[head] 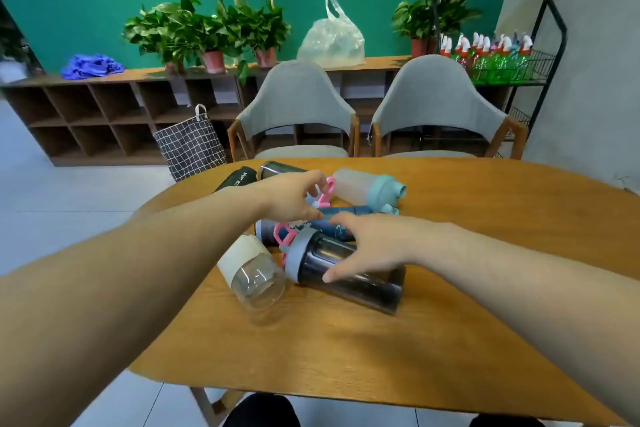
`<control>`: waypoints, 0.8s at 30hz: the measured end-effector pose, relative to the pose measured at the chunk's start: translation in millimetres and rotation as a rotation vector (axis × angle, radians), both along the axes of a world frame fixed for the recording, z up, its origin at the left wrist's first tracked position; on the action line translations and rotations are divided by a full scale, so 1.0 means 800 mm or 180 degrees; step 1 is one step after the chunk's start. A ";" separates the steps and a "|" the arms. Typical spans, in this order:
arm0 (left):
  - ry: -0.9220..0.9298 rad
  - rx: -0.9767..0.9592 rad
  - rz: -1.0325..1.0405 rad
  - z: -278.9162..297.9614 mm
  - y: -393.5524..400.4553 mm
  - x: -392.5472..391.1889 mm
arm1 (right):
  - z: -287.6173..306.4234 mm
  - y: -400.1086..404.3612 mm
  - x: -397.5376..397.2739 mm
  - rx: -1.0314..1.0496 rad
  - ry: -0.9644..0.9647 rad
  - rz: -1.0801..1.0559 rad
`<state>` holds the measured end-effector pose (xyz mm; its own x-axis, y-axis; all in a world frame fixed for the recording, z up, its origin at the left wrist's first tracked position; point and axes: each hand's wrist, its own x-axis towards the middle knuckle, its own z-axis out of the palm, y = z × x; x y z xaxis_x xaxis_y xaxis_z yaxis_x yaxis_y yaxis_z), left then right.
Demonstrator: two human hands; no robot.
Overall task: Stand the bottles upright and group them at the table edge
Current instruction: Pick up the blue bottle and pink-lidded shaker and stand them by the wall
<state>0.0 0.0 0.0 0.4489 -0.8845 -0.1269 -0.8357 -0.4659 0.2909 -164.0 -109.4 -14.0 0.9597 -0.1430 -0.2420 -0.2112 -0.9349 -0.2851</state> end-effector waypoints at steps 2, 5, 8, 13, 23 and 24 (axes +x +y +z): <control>-0.0012 0.0070 -0.0047 -0.003 -0.013 0.007 | -0.013 0.003 0.012 -0.0029 0.0074 -0.0112; -0.0035 0.0260 -0.0119 -0.012 -0.033 0.012 | -0.050 0.003 0.023 -0.0095 0.0189 -0.0220; -0.0054 0.0407 -0.0210 -0.022 -0.051 0.016 | -0.069 -0.001 0.030 -0.0044 0.0204 -0.0239; -0.0123 0.0583 -0.0270 -0.036 -0.073 0.020 | -0.080 -0.016 0.027 0.0039 -0.0024 -0.0258; -0.0210 0.0853 -0.0189 -0.054 -0.098 0.019 | -0.064 -0.080 -0.030 0.0135 -0.0181 -0.0287; -0.0256 0.0918 -0.0186 -0.056 -0.099 0.018 | -0.063 -0.087 -0.036 0.0160 -0.0177 -0.0311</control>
